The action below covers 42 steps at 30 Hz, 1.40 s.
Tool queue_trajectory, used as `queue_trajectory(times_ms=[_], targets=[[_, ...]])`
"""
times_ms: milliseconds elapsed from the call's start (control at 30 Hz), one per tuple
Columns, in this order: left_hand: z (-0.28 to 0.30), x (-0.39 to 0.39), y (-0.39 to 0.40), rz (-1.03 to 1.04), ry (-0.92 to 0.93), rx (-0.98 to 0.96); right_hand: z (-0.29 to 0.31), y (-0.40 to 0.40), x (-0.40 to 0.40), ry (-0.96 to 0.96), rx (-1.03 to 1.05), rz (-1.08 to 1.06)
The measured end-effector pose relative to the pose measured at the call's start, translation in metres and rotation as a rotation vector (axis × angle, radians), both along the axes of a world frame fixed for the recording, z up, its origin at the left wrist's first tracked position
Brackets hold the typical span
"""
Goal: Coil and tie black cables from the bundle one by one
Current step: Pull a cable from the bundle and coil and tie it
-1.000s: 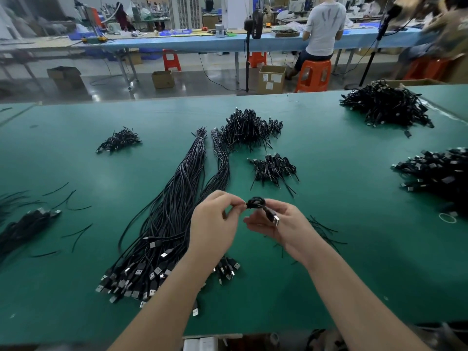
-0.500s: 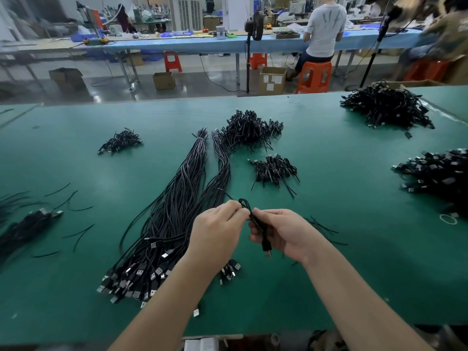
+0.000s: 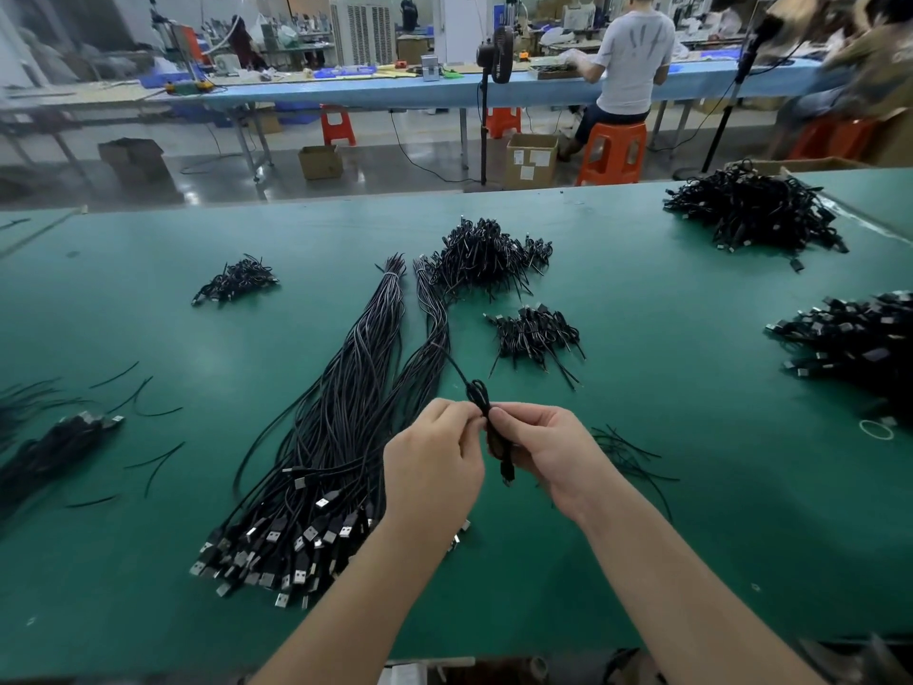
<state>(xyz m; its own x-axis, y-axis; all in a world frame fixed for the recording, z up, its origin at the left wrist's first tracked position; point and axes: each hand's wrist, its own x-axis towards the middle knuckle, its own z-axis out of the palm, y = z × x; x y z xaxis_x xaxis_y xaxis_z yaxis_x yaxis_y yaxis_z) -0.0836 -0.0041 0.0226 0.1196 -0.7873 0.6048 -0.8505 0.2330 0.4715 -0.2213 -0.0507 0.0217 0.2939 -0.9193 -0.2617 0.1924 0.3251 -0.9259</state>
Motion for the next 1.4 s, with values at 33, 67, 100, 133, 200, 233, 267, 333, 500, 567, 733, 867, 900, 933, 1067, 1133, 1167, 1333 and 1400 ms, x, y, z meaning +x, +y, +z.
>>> queue_trajectory(times_ms=[33, 67, 100, 133, 200, 233, 267, 333, 500, 567, 733, 867, 900, 933, 1067, 1133, 1167, 1333, 1400], targets=[[0.0, -0.001, -0.001, 0.014, 0.06, 0.034, -0.001, 0.0, 0.0, -0.002, -0.017, -0.004], [-0.001, -0.002, -0.002, 0.017, 0.1, 0.062, -0.001, 0.001, 0.0, -0.015, -0.031, -0.006], [-0.001, -0.003, -0.003, 0.016, 0.128, 0.085, -0.003, 0.001, 0.0, -0.026, -0.043, -0.01], [-0.001, -0.003, -0.004, 0.016, 0.156, 0.104, -0.004, 0.001, 0.0, -0.025, -0.056, -0.019], [-0.001, -0.003, -0.006, 0.022, 0.232, 0.148, -0.006, 0.002, 0.001, -0.003, -0.075, -0.047], [-0.001, -0.002, -0.006, 0.022, 0.302, 0.181, -0.007, 0.003, 0.001, 0.002, -0.083, -0.064], [0.0, -0.001, -0.007, 0.011, 0.401, 0.223, -0.008, 0.004, 0.002, 0.004, -0.094, -0.081], [0.001, 0.0, -0.011, -0.026, 0.615, 0.325, -0.008, 0.005, 0.002, 0.041, -0.164, -0.112], [0.011, 0.01, -0.024, -0.105, 1.065, 0.698, -0.005, 0.005, -0.002, 0.191, -0.453, -0.119], [0.012, 0.015, -0.027, -0.144, 1.198, 0.774, -0.005, 0.005, -0.001, 0.164, -0.447, -0.128], [0.01, 0.016, -0.025, -0.108, 0.747, 0.562, -0.002, 0.001, -0.004, 0.155, -0.36, -0.075], [0.008, 0.014, -0.021, -0.123, 0.473, 0.378, 0.001, 0.001, -0.005, 0.096, -0.311, -0.06], [0.008, 0.014, -0.02, -0.125, 0.448, 0.359, 0.003, 0.002, -0.005, 0.084, -0.303, -0.044], [0.009, 0.014, -0.019, -0.126, 0.414, 0.332, 0.003, 0.003, -0.006, 0.08, -0.3, -0.028], [0.01, 0.013, -0.012, -0.15, 0.065, -0.014, 0.007, 0.0, -0.007, 0.208, -0.158, -0.088], [0.009, 0.012, -0.009, -0.153, -0.12, -0.2, 0.011, -0.002, -0.007, 0.208, 0.035, -0.032], [0.008, 0.012, -0.009, -0.157, -0.181, -0.262, 0.012, -0.002, -0.008, 0.175, 0.105, 0.038], [0.003, 0.009, -0.007, -0.169, -0.162, -0.288, 0.014, -0.001, -0.012, -0.026, 0.125, 0.181], [0.003, 0.005, -0.005, -0.144, -0.062, -0.201, 0.011, -0.002, -0.012, -0.014, 0.064, 0.107]])
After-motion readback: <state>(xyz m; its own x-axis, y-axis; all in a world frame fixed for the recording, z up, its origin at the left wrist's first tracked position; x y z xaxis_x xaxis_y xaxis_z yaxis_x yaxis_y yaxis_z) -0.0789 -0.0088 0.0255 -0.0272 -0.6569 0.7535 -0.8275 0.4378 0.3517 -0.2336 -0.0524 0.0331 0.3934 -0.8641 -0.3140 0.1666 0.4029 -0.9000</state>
